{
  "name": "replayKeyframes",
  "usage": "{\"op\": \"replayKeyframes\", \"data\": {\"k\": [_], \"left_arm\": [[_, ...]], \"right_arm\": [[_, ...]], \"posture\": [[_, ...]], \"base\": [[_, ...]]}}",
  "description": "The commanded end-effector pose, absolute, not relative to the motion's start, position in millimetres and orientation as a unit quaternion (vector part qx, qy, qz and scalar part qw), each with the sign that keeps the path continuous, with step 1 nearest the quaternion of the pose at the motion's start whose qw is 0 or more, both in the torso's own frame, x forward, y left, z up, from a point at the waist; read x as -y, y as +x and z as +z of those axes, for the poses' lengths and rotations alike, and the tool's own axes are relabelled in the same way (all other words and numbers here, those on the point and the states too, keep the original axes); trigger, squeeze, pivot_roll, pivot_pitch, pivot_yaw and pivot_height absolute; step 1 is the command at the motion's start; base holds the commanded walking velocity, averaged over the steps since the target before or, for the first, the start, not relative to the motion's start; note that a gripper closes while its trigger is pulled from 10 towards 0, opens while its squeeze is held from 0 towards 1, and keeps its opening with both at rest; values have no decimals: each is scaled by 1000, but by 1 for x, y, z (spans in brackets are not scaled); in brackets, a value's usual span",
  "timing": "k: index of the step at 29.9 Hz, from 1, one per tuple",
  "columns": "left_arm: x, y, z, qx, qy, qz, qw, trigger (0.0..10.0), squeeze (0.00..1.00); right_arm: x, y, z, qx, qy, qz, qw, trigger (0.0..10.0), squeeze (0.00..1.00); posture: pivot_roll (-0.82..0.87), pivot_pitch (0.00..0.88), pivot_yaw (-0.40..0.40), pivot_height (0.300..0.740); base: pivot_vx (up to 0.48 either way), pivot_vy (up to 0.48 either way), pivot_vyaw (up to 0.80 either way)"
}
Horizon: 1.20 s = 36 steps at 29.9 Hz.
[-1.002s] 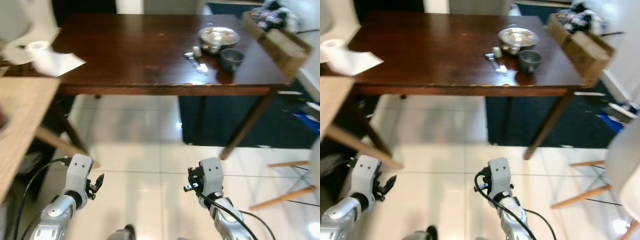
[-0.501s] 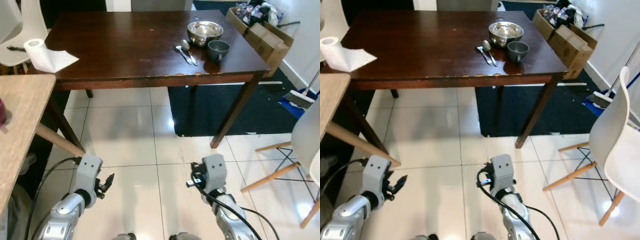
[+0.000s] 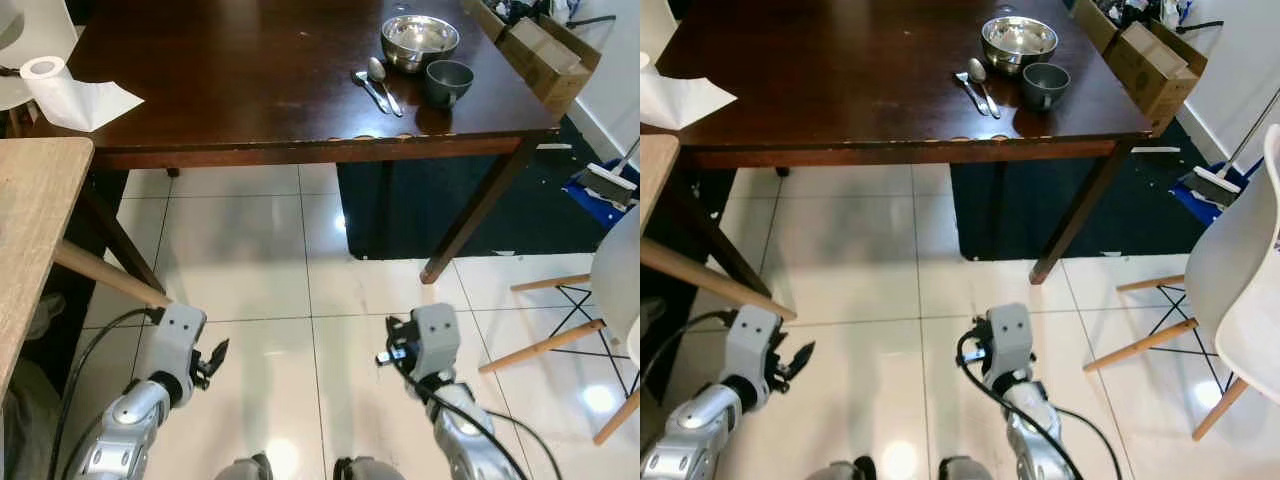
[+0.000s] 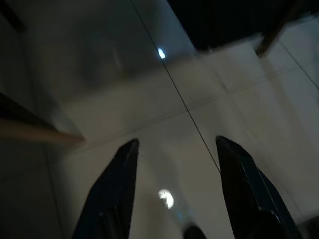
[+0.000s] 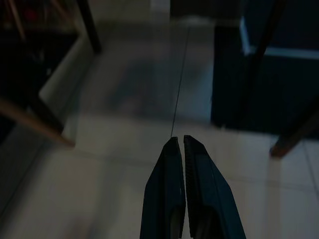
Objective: Setting the table
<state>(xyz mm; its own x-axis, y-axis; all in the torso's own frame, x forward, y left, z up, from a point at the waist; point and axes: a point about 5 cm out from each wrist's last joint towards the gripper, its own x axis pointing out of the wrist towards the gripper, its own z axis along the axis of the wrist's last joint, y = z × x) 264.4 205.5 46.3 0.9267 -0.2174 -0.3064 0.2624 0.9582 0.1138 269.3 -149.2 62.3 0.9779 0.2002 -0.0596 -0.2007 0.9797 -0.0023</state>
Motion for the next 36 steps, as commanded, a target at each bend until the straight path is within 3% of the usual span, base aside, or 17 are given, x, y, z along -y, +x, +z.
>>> {"op": "replayKeyframes", "data": {"k": [1,2,4,9,18,36], "left_arm": [[-214,265,58,-128,83,-106,983,10000,0],[-235,280,104,-51,85,-61,993,10000,0],[-252,288,135,-1,92,-22,996,10000,0],[-286,280,187,91,153,68,982,10000,0],[-260,280,199,117,125,65,983,10000,0],[-243,283,202,106,111,51,987,10000,0]], "right_arm": [[157,272,74,-12,7,82,997,10000,0],[164,289,118,65,25,61,996,10000,0],[166,298,144,108,17,58,992,10000,0],[150,312,173,152,-10,78,985,10000,0],[133,305,170,134,30,99,986,10000,0],[138,306,175,126,30,89,988,10000,0]], "posture": [[-92,81,43,740],[-85,84,35,740],[-75,80,29,740],[-45,71,15,740],[-41,69,5,740],[-47,73,12,740]], "base": [[0,0,0],[0,0,0],[0,0,0],[0,0,81],[0,0,730],[0,0,792]]}}
